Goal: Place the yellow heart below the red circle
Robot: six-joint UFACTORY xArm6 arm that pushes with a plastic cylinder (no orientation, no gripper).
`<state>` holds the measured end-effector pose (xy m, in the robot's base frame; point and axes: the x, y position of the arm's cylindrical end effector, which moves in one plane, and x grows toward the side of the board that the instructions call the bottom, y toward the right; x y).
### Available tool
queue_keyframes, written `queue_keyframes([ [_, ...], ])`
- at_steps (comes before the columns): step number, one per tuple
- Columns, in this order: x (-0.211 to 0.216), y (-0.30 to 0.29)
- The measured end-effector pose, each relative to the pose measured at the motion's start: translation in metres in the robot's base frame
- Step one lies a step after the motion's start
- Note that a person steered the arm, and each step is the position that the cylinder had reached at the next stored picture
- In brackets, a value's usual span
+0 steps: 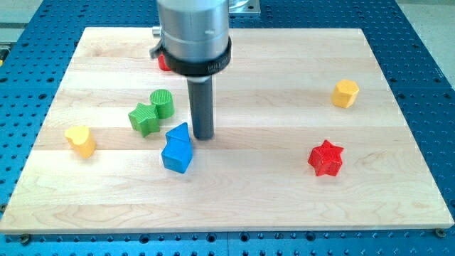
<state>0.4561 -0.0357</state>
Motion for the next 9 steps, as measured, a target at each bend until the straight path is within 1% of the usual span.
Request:
queue_keyframes([
  [1, 0.0, -0.037],
  [2, 0.043, -0.034],
  [3, 0.048, -0.08],
  [4, 0.082, -0.145],
  [5, 0.066, -0.178],
  [6, -0.004, -0.2],
  [7, -0.007, -0.206],
  [8, -0.034, -0.251],
  [9, -0.076, -0.229],
])
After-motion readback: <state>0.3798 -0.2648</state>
